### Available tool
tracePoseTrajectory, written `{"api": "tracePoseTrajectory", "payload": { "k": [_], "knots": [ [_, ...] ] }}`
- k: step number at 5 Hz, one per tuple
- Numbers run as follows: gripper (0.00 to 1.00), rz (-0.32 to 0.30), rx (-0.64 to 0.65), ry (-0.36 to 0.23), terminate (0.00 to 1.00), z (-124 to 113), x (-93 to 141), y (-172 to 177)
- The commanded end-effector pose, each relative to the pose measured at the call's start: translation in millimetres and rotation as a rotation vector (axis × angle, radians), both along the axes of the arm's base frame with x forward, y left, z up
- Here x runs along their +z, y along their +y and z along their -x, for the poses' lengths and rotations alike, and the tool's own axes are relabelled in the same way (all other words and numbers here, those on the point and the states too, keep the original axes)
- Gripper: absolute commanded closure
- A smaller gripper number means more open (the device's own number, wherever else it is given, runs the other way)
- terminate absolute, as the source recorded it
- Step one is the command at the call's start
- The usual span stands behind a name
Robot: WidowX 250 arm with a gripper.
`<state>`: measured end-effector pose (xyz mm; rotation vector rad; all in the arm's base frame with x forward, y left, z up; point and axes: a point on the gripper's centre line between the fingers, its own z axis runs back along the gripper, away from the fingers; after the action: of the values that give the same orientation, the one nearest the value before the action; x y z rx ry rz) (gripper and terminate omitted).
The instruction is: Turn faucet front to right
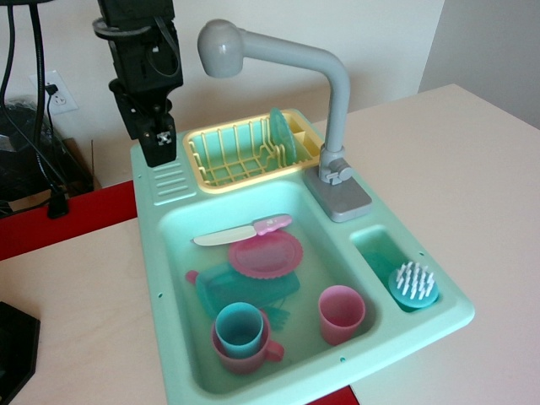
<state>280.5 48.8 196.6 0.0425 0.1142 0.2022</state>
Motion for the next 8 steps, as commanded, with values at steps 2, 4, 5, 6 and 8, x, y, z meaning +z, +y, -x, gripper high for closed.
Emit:
{"api": "tracePoseTrajectory", "payload": {
  "k": [2, 4, 5, 6, 8],
  "knots": [
    [0.0, -0.042, -0.005, -0.024, 0.0, -37.6, -6.7, 28.6],
    [0.0, -0.05, -0.046, -0.023, 0.0, -61.5, 1.3, 28.1],
    [0.0, -0.048, -0.163, -0.013, 0.0, -61.2, 3.8, -7.2],
    [0.0, -0.027, -0.276, -0.007, 0.0, -55.6, 8.6, -51.3],
    [0.0, -0.023, -0.399, -0.002, 0.0, -48.2, 11.7, -114.5]
  ]
}}
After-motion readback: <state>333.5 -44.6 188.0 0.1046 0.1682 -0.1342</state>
